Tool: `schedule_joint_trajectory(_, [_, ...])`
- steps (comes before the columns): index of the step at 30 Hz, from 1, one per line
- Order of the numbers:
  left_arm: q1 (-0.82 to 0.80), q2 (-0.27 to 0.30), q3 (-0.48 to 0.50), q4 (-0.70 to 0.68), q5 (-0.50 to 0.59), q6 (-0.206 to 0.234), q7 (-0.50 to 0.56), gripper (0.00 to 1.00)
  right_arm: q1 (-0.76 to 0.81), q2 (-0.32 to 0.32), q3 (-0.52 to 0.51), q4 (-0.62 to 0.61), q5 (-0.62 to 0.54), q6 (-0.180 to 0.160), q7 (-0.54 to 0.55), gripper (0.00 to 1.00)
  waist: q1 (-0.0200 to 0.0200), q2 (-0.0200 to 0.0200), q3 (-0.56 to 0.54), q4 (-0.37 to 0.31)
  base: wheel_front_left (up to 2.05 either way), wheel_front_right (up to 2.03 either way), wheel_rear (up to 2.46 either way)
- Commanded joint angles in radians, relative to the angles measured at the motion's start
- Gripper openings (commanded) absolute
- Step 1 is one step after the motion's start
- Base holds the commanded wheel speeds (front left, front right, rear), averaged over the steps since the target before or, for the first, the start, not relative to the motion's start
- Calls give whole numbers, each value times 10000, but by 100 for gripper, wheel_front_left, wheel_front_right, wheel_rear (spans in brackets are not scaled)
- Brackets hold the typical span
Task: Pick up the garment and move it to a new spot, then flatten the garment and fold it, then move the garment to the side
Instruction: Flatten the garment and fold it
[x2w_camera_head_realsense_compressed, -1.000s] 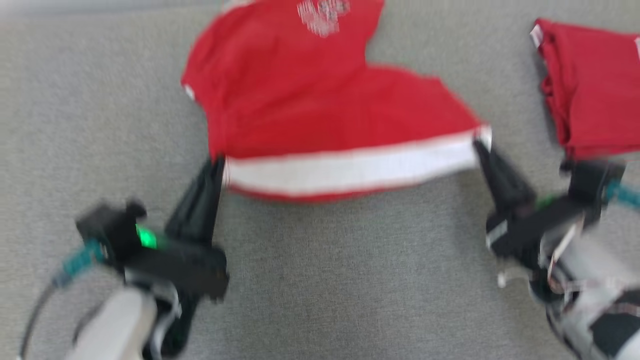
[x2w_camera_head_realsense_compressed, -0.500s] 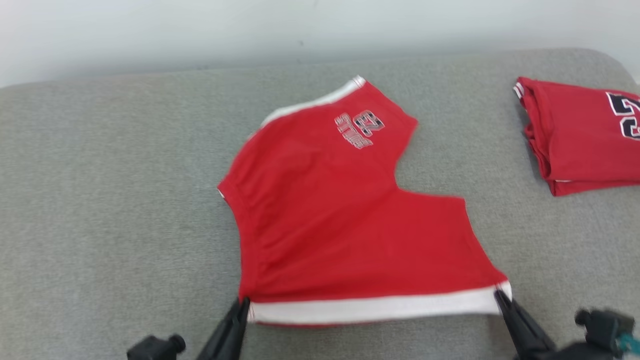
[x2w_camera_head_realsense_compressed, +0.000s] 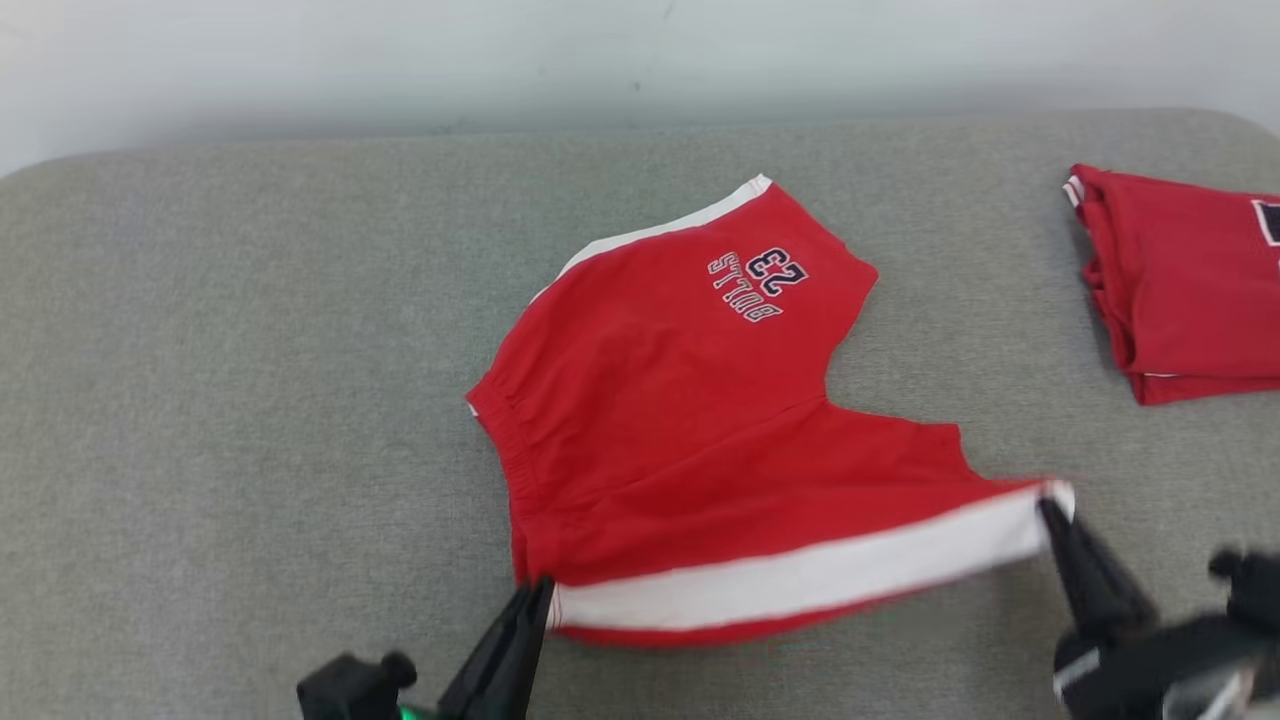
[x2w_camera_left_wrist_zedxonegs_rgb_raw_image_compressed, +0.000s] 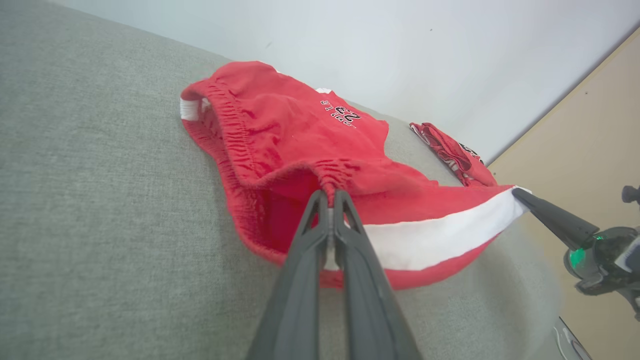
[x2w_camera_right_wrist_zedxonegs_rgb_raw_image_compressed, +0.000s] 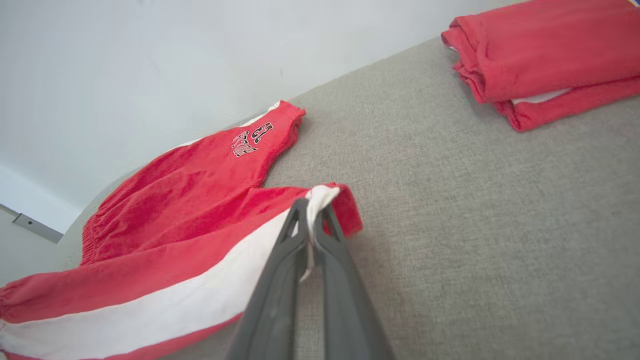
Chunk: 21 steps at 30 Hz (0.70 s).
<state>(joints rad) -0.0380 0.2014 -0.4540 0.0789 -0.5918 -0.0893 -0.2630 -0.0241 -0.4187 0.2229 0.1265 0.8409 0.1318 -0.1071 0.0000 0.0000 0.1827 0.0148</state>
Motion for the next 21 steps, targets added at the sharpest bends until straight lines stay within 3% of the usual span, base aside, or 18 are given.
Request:
schedule_joint_trajectory(1, [-438, -167, 31, 61, 11, -87, -16, 0, -680, 117, -169, 51, -303, -28, 299, 0, 0, 0, 168, 205, 0, 0, 0])
schedule_joint_trajectory(10, [-2468, -758, 228, 691, -12, -297, -16, 0, -4345, 31, -327, 1651, -948, -28, 1511, 0, 0, 0, 1003, 1122, 0, 0, 0])
schedule_joint_trajectory(21, [-5070, -1287, 338, 2479, -239, -412, -10, 0, -8720, 411, 504, 5271, -1537, -28, 1750, 0, 0, 0, 2191, 1936, 0, 0, 0])
